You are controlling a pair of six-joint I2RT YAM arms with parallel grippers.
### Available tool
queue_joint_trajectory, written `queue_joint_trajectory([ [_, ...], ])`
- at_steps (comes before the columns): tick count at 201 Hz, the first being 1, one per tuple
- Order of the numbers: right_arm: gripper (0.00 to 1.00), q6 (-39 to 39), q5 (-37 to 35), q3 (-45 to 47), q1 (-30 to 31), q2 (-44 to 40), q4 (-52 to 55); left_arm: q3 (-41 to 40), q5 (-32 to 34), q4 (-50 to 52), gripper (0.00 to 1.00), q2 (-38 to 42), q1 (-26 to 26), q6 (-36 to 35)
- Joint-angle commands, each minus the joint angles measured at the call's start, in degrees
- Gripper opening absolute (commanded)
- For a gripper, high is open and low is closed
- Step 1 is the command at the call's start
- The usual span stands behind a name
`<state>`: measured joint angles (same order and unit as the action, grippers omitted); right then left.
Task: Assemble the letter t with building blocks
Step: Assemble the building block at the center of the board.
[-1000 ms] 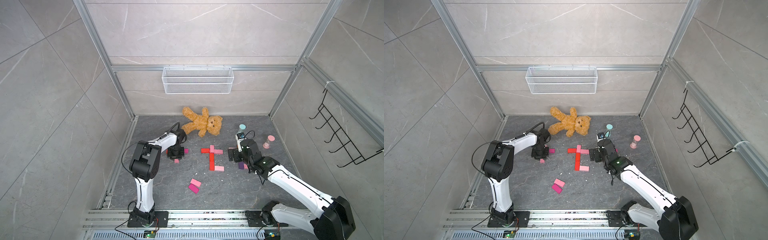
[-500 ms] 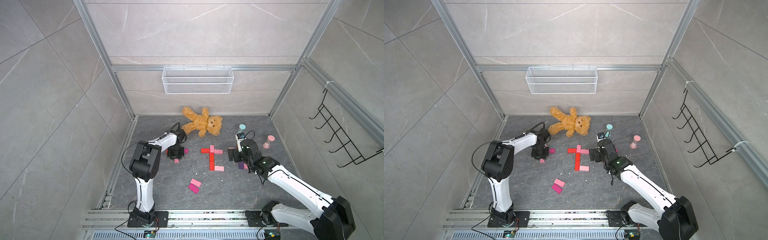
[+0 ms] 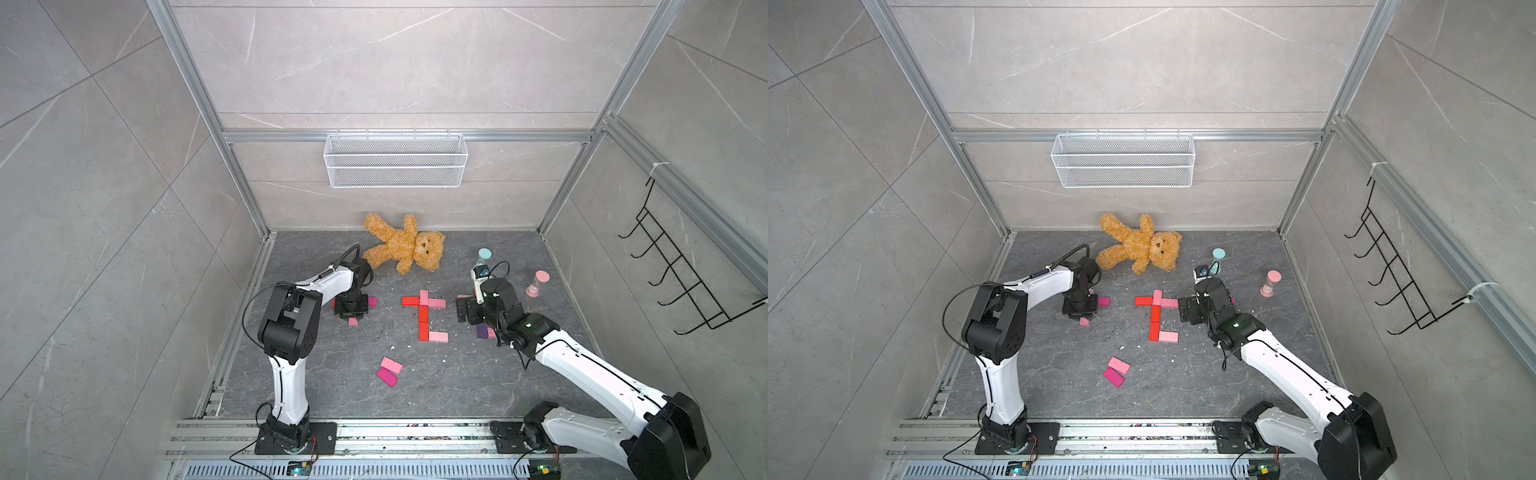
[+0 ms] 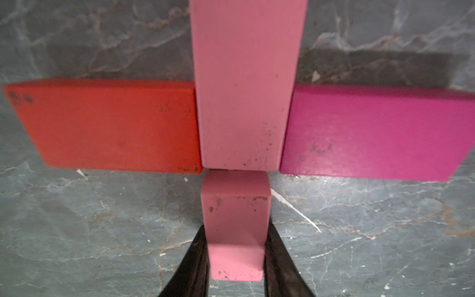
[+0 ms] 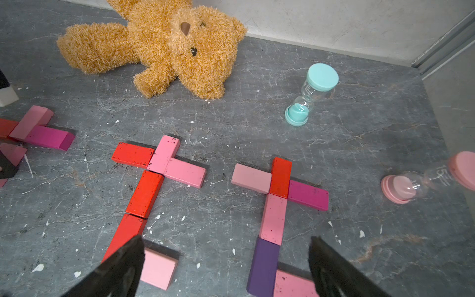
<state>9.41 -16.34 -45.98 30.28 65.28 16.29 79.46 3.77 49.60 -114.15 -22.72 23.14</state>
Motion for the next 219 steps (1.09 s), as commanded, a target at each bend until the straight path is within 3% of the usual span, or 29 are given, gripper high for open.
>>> queue_joint_trajectory([
  [1, 1.00, -0.43, -0.70, -1.05, -0.14, 0.26, 0.70, -0.90, 0.27, -3.53, 0.08, 0.68, 0.53, -0.58],
  [219, 1.00, -0.52, -0.71, -0.92, -0.17, 0.04, 0.58, 0.96, 1.24, -2.94, 0.09, 0.24, 0.56, -0.24],
])
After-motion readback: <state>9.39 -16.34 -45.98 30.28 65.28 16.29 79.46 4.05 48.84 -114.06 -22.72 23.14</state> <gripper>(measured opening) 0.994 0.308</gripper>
